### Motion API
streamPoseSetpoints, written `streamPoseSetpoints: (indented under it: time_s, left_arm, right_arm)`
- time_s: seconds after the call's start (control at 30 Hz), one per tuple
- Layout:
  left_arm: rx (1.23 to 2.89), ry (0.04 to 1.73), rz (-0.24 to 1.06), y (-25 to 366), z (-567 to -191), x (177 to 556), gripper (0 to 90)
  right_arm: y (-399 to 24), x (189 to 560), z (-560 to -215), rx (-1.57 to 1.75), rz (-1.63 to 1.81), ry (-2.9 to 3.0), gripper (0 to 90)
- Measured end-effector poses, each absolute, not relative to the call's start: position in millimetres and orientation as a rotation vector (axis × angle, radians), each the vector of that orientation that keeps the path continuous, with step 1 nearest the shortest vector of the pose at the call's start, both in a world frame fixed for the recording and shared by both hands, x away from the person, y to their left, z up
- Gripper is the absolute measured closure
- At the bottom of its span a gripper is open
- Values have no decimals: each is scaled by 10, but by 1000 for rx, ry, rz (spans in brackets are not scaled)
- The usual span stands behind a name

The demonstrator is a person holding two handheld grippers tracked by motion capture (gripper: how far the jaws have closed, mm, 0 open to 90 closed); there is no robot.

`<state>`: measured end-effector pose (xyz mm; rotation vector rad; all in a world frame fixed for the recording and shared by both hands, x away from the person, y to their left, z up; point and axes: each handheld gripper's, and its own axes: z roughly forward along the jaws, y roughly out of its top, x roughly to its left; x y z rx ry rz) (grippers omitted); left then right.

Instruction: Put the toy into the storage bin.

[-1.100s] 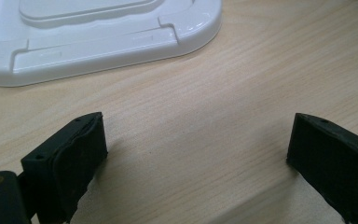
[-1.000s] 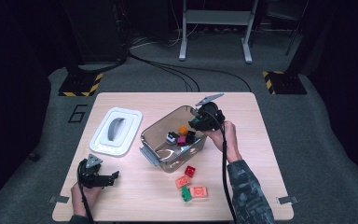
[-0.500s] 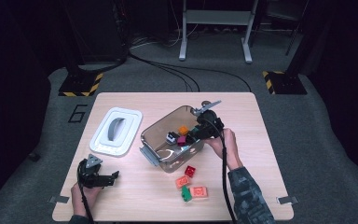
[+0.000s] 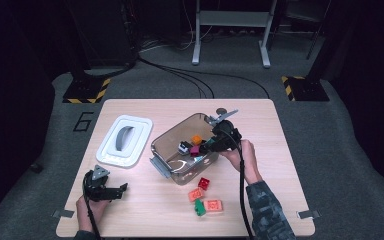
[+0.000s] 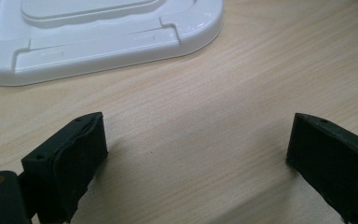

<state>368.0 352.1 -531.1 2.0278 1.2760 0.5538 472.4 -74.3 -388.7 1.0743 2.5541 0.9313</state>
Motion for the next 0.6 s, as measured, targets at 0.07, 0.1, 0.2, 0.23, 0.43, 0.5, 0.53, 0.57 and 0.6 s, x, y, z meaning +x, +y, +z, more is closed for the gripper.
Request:
streamPoseSetpoints:
  time_s: [0.07,0.1,0.2,0.23,0.43,0.5,0.53,0.57,0.6]
  left_arm:
    - [2027,1276,554,3520,-5312,3680,48]
    - [2028,1276,554,3521,-5312,3680,48]
    - [2030,1276,552,3522,-5309,3679,48]
    - [2030,1276,553,3522,-5310,3680,48]
    - [2030,1276,552,3522,-5310,3679,48]
    - [2031,1276,552,3523,-5309,3680,48]
    - [2030,1276,552,3522,-5310,3679,49]
    - [2025,1277,558,3519,-5314,3680,49]
    - [2030,1276,552,3522,-5310,3679,48]
  right_arm:
    - [-727,4722,-3885,1072,911,2557,518]
    - [-724,4717,-3882,1070,906,2555,486]
    - [-741,4680,-3857,1070,921,2527,348]
    - [-763,4660,-3838,1072,937,2513,295]
    - [-911,4527,-3729,1072,1009,2451,157]
    - [-976,4472,-3723,1064,1030,2434,141]
    - [-1008,4440,-3728,1067,1033,2431,137]
    - [-1046,4396,-3747,1074,1041,2428,127]
    - [-1072,4378,-3763,1062,1038,2431,125]
